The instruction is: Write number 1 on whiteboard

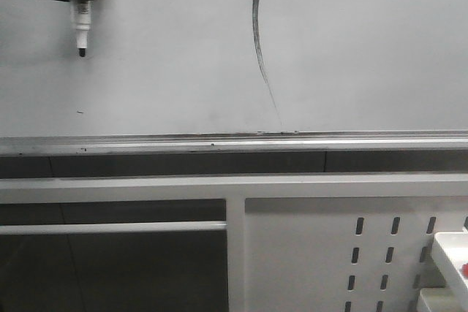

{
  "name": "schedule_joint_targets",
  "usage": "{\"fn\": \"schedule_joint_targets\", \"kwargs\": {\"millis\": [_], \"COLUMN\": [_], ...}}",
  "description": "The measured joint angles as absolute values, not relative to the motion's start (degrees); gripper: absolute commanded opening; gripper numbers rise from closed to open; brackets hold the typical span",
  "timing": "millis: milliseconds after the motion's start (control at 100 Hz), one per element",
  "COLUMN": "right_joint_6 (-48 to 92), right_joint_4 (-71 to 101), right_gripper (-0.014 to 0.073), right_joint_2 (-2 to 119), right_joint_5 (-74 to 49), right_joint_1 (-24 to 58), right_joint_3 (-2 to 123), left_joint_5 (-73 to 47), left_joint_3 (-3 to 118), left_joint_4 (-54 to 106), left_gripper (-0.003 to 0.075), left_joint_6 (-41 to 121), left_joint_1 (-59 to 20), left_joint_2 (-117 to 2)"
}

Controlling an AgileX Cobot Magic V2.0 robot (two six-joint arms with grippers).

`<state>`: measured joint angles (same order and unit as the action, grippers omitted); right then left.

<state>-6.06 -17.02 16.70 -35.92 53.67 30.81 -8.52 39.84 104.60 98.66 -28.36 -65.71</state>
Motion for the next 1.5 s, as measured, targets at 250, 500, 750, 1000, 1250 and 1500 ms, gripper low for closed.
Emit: {"fn": "schedule_joint_targets", "kwargs": {"millis": [250,500,750,1000,1250,1500], "right_joint_6": [-6.7,-8.8,-9.1,-9.1,-9.1,-9.1], "right_joint_4": [-17.4,-17.4,-17.4,-17.6,-17.6,-17.6], "right_gripper": [-0.0048,-0.0048,-0.0048,-0.0048,-0.0048,-0.0048], "right_joint_2": [16.7,16.7,16.7,16.7,16.7,16.7], "right_joint_5": [-35.5,-35.4,-35.4,-35.2,-35.1,-35.1], "right_joint_1": [53.7,53.7,53.7,53.7,53.7,53.7], "right_joint_3": [30.8,30.8,30.8,30.8,30.8,30.8], "left_joint_5": [-13.9,-14.6,-4.4,7.4,16.5,17.4], "left_joint_3": [43.6,46.3,46.4,47.0,47.4,48.2], "left_joint_4": [102.9,101.3,102.0,105.0,106.5,106.5], "left_gripper": [-0.0020,-0.0020,-0.0020,-0.0020,-0.0020,-0.0020], "left_joint_6": [96.1,95.7,92.6,89.1,85.6,84.2], "left_joint_1": [-27.9,-28.4,-31.4,-35.8,-39.1,-39.2], "left_joint_2": [-74.1,-77.4,-74.1,-70.9,-70.7,-72.6]}}
